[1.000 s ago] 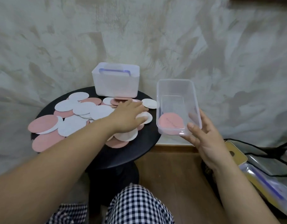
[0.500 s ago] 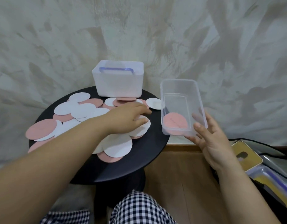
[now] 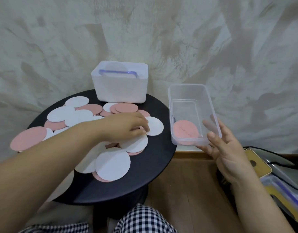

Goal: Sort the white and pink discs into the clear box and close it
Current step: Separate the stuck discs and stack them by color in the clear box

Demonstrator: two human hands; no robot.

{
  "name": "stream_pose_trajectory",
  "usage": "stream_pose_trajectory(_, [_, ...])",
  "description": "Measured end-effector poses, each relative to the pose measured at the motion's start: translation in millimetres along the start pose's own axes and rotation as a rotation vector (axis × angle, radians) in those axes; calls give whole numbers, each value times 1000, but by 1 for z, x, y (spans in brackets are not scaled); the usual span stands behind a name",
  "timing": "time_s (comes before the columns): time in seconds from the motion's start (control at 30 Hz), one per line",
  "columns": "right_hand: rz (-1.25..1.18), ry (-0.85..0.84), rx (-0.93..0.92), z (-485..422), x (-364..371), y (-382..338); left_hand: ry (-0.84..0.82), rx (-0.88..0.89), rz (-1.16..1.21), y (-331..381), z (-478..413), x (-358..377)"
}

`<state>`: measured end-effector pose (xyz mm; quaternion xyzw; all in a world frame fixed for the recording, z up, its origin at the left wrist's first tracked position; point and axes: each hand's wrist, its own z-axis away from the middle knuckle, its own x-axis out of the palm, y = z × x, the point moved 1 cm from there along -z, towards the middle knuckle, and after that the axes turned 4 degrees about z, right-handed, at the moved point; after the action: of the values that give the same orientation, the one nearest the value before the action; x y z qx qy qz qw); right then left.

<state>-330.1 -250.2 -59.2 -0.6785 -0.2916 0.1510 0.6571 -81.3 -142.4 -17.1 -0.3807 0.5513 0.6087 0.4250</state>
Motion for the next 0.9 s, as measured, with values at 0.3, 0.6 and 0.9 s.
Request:
stream_pose_trajectory(0.3, [31, 11, 15, 4, 0, 2, -63, -65, -180, -3, -37, 8])
stream_pose_trajectory(0.6, [53, -33, 40, 7, 8, 0, 11, 40, -27, -6, 5, 3])
stream_pose_trajectory(0.9, [59, -20, 35, 18, 11, -3, 127, 90, 164, 12, 6, 8])
